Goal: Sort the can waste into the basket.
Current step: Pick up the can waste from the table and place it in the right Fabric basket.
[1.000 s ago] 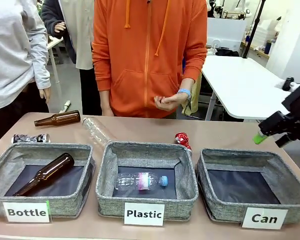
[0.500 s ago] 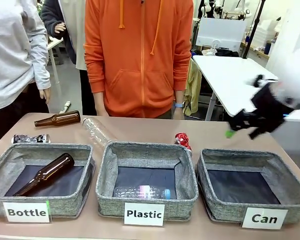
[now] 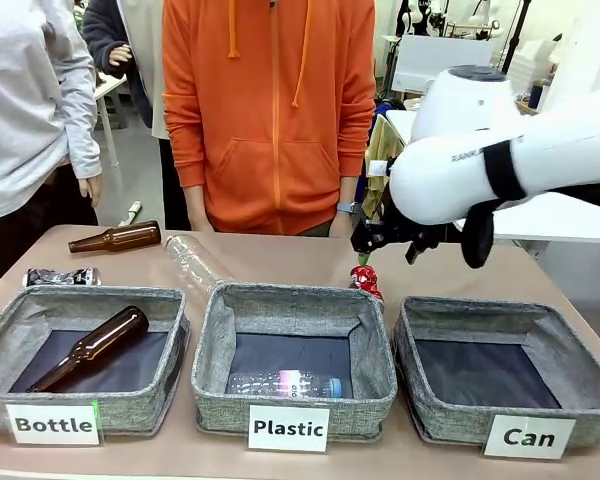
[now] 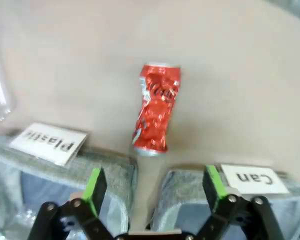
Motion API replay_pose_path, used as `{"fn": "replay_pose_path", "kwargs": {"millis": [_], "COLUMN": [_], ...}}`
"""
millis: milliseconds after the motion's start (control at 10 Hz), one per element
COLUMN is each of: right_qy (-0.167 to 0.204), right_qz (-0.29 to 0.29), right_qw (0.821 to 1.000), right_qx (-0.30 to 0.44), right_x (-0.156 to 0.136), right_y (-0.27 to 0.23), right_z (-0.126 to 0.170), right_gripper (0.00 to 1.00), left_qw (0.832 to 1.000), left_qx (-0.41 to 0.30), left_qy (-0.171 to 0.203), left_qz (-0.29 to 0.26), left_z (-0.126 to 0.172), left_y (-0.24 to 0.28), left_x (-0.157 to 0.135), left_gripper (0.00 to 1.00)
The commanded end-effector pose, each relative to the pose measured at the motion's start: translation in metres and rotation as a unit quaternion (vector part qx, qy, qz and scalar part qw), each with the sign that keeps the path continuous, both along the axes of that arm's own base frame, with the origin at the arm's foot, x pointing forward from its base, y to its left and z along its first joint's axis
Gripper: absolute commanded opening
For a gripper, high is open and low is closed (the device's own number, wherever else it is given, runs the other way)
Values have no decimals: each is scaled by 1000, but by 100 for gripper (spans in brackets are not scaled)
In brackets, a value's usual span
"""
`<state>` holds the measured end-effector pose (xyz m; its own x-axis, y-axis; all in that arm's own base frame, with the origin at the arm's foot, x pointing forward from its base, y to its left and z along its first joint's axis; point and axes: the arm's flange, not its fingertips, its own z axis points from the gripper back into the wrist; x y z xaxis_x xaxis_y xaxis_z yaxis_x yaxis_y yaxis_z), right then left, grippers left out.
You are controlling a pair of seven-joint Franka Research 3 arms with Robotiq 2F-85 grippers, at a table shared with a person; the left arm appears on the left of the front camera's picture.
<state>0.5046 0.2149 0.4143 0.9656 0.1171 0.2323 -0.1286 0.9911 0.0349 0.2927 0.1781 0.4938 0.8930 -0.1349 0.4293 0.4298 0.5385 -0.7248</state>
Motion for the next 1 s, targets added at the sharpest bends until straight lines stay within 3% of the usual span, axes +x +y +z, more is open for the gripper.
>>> {"fn": "replay_pose_path", "kwargs": {"millis": [0,400,900], "right_qy": [22,43,67], "right_qz": [-3,-28,-66], "right_qw": [999,998,994], "right_qx": [-23,-30,-56], "right_x": [31,79,92], "right_y": [24,41,37], "right_z": [-9,-63,-108], "right_gripper": [100,100,100], "left_qw": [1000,1000,1000], "left_qx": [-4,-4,-4], "left_qy": [0,0,0], "left_qz": [-2,-2,-2], "left_z": [2,2,2], "left_y": [0,0,0], "left_x": [-2,-2,-2], "left_gripper": [98,98,98]}}
